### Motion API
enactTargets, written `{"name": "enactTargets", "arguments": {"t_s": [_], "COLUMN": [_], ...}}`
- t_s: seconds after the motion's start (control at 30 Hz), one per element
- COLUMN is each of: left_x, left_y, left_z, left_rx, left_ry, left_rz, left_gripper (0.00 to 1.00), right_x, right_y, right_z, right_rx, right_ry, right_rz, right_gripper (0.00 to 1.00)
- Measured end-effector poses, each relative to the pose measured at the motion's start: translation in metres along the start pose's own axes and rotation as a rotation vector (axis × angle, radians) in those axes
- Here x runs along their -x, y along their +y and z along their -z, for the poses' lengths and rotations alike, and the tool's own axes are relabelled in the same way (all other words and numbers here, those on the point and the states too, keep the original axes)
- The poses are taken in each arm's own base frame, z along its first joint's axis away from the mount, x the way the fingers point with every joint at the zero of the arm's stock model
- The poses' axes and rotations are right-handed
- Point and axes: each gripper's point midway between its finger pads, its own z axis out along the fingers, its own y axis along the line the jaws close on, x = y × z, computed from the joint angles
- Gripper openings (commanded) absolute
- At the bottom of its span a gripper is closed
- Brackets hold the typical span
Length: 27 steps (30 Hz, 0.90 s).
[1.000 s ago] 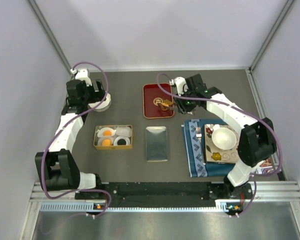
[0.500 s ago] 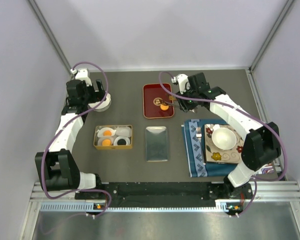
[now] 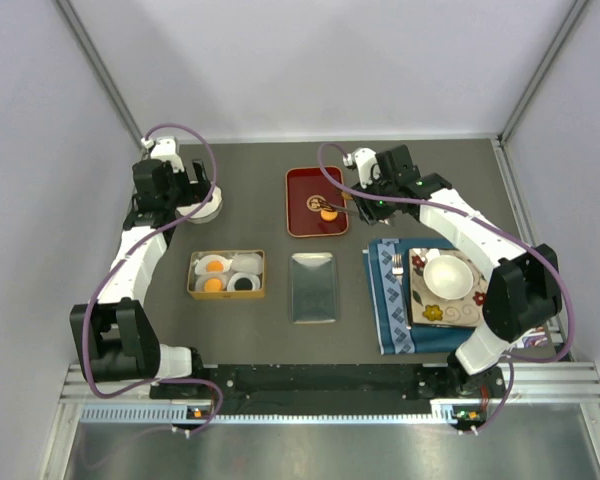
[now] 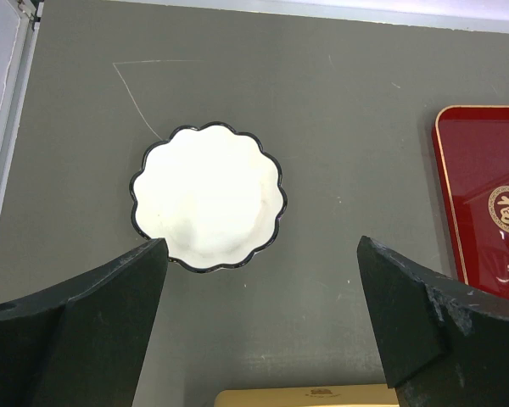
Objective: Pack the cookies
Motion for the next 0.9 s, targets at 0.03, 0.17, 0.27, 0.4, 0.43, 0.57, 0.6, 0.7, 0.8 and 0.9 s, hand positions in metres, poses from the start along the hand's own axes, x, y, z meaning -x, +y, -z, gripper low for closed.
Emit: {"name": "enactTargets", "arguments": {"t_s": [0.03,0.17,0.27,0.4,0.43,0.57,0.6,0.7,0.8,0.9], "left_x": [0.000,0.000,0.000,0.000,0.000,0.000,0.000,0.000,0.000,0.000], "left_y": [0.000,0.000,0.000,0.000,0.000,0.000,0.000,0.000,0.000,0.000], "left_z": [0.000,0.000,0.000,0.000,0.000,0.000,0.000,0.000,0.000,0.000], "left_rx": [0.000,0.000,0.000,0.000,0.000,0.000,0.000,0.000,0.000,0.000], "left_ry": [0.000,0.000,0.000,0.000,0.000,0.000,0.000,0.000,0.000,0.000], "left_rz": [0.000,0.000,0.000,0.000,0.000,0.000,0.000,0.000,0.000,0.000], "left_gripper": [0.99,0.99,0.99,0.99,0.99,0.99,0.99,0.99,0.99,0.99], "right_x": [0.000,0.000,0.000,-0.001,-0.002,-0.009,-0.011,-0.013,-0.013,-0.013], "right_y": [0.000,0.000,0.000,0.001,0.001,0.003,0.003,0.004,0.005,0.005], "right_z": [0.000,0.000,0.000,-0.003,-0.004,-0.010,-0.011,-0.014,-0.015,-0.017], "right_rx": [0.000,0.000,0.001,0.005,0.007,0.017,0.019,0.025,0.029,0.030], "right_ry": [0.000,0.000,-0.001,0.004,0.008,0.025,0.031,0.038,0.038,0.037], "right_rz": [0.000,0.000,0.000,-0.001,-0.001,-0.004,-0.005,-0.006,-0.007,-0.007], "right_gripper": [0.45,0.45,0.45,0.45,0.45,0.45,0.45,0.45,0.45,0.45]}}
